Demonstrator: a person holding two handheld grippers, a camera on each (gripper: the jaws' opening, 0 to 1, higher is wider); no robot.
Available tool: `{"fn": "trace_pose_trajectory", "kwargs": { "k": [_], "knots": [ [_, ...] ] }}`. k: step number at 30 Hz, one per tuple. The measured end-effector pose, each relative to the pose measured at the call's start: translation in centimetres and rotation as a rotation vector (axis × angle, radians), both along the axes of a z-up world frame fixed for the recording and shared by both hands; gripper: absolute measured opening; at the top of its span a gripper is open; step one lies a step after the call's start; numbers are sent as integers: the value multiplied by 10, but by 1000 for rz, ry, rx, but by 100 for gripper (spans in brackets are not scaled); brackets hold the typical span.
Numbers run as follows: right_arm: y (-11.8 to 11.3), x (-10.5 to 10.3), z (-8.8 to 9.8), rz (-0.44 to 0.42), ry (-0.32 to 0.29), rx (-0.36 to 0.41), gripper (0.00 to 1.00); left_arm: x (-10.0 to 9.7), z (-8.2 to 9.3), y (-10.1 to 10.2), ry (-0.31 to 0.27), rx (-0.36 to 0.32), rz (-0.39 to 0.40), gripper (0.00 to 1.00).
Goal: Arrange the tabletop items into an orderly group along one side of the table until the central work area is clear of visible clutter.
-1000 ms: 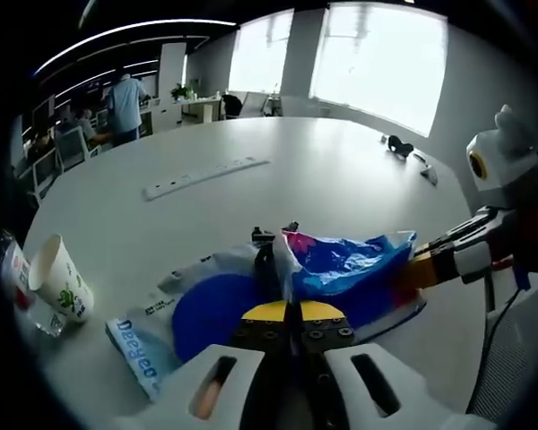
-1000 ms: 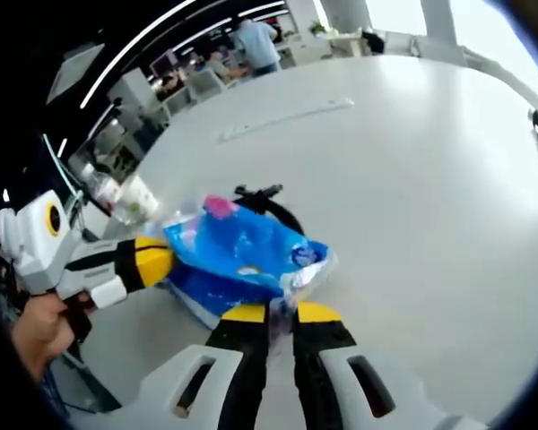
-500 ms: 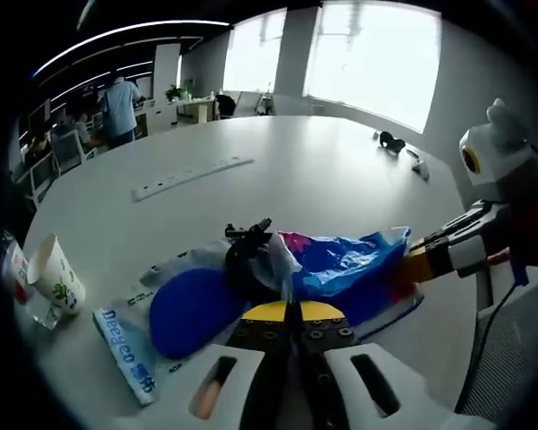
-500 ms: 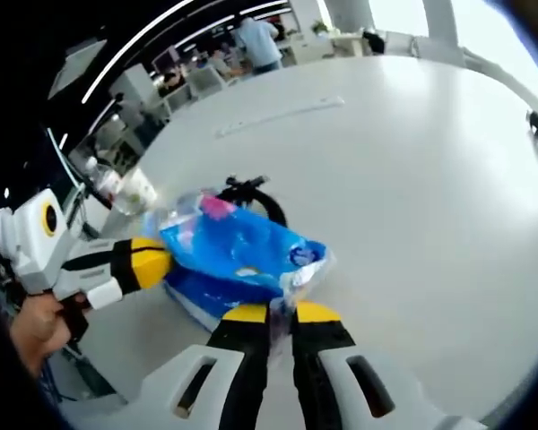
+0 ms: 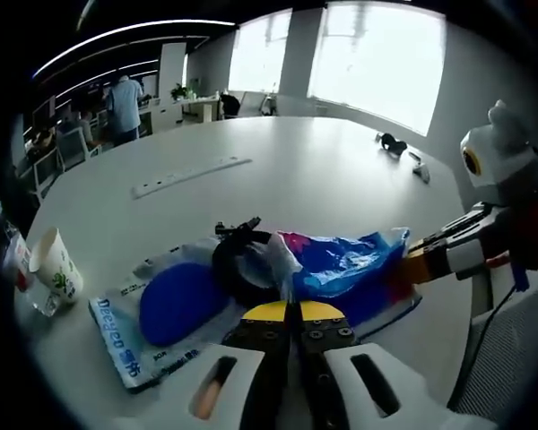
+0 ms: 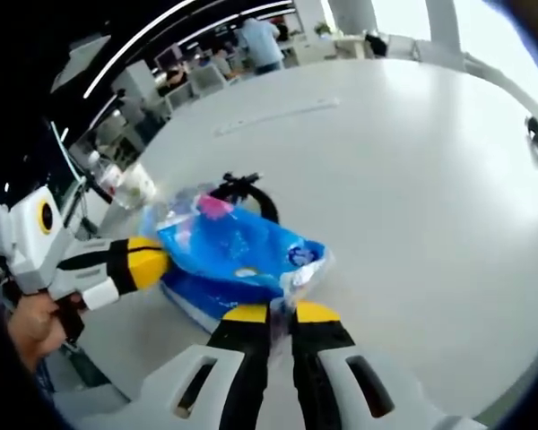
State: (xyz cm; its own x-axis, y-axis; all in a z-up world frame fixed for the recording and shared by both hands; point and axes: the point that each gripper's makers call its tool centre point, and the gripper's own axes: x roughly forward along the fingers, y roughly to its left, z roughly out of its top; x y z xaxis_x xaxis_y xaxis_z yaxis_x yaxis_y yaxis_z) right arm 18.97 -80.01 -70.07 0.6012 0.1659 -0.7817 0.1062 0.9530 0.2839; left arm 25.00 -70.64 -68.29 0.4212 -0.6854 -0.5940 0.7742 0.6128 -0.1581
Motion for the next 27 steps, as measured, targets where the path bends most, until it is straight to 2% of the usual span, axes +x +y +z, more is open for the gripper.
{"fn": "trace_pose_trajectory", "kwargs": {
  "k": [16, 27],
  "knots": [
    [-21, -18, -3, -34, 12, -2, 5, -16, -6, -21, 24, -12, -18, 0],
    [-44, -36, -8, -71, 31, -14, 5, -32, -16, -45, 42, -9, -58, 1]
  ]
}}
